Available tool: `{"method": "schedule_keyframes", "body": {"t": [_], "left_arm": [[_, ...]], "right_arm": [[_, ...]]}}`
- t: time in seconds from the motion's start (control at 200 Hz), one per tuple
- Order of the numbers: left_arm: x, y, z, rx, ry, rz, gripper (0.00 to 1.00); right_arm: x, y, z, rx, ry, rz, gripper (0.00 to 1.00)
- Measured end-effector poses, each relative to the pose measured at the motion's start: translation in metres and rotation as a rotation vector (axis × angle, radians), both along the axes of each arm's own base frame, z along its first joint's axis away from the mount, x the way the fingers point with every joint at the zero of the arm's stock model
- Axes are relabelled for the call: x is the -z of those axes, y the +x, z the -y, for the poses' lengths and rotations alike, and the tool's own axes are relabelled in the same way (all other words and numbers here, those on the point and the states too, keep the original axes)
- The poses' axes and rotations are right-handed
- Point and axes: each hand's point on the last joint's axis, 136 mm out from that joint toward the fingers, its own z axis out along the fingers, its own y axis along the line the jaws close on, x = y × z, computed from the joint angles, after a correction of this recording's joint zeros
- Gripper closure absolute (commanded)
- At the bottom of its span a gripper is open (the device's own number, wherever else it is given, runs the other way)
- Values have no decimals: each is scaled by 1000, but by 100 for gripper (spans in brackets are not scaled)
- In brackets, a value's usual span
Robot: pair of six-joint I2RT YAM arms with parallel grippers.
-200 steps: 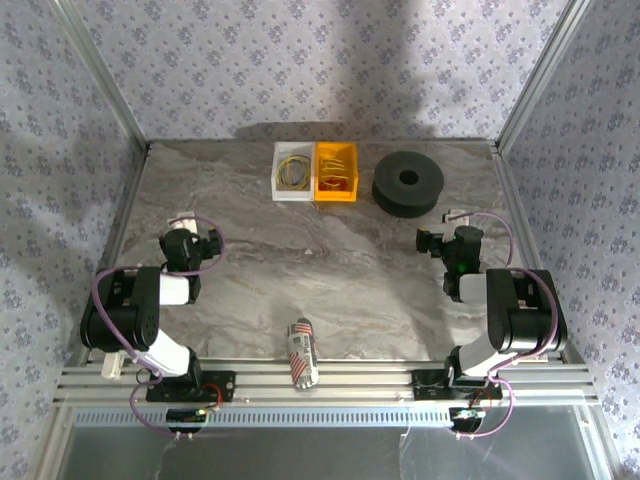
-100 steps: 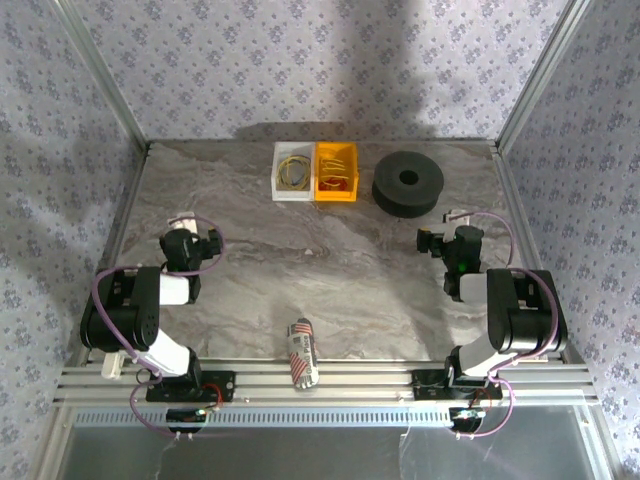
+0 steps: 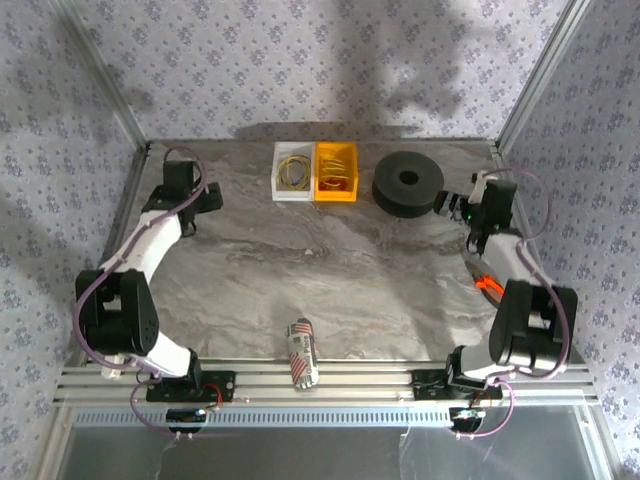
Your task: Wrap the cables
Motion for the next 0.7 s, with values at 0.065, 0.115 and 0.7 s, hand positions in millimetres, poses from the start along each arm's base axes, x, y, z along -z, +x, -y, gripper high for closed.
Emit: {"method": "schedule_keyframes", "body": {"t": [0.065, 0.115, 0.7], "left_arm": [[15, -10, 7, 29, -21, -125, 0], [26, -21, 12, 51, -42, -212, 0], [40, -70, 38, 172, -153, -491, 0]], "right_arm": [[2, 20, 0, -7, 81, -38, 0], [6, 33, -2, -14, 138, -60, 0], [74, 85, -44, 49, 433, -162, 18]]}}
